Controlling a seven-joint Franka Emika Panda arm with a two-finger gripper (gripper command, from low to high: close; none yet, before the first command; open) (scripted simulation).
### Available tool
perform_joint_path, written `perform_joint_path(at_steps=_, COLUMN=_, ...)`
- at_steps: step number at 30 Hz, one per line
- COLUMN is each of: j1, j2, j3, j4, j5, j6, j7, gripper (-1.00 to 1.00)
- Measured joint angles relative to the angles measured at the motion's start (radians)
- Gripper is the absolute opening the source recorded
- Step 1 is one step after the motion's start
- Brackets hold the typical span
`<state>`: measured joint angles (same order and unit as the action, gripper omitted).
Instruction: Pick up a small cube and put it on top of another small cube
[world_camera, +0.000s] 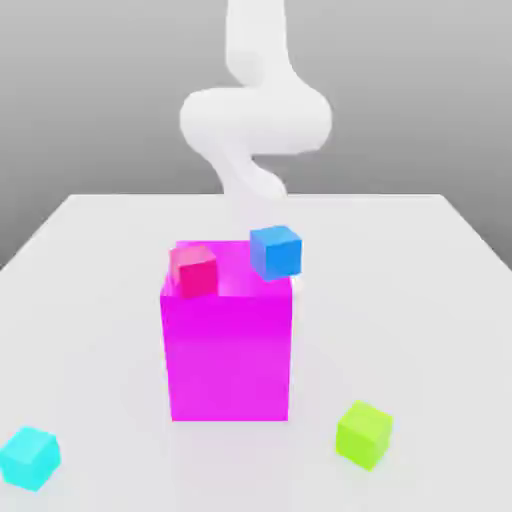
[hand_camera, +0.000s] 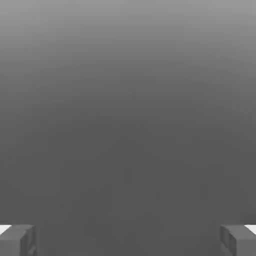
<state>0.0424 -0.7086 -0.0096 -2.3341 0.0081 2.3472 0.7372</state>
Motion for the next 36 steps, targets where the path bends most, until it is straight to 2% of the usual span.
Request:
perform_joint_path(at_steps=14, j1=0.198, j2=0.514, j3=-0.007, j4=-0.192, j5=0.047, j6=0.265, j7=-0.354, gripper=0.00)
perform_joint_path(at_steps=22, j1=0.272, j2=0.803, j3=0.025, j4=-0.300, j5=0.001, j6=0.416, j7=-0.502, gripper=0.00)
perform_joint_path(at_steps=28, j1=0.282, j2=1.020, j3=0.018, j4=-0.283, j5=-0.023, j6=0.582, j7=-0.509, gripper=0.00)
perform_joint_path(at_steps=29, j1=0.282, j2=1.046, j3=0.017, j4=-0.278, j5=-0.023, j6=0.603, j7=-0.509, gripper=-1.00)
perform_joint_path(at_steps=36, j1=0.281, j2=1.048, j3=0.018, j4=-0.278, j5=-0.026, j6=0.603, j7=-0.507, gripper=-1.00)
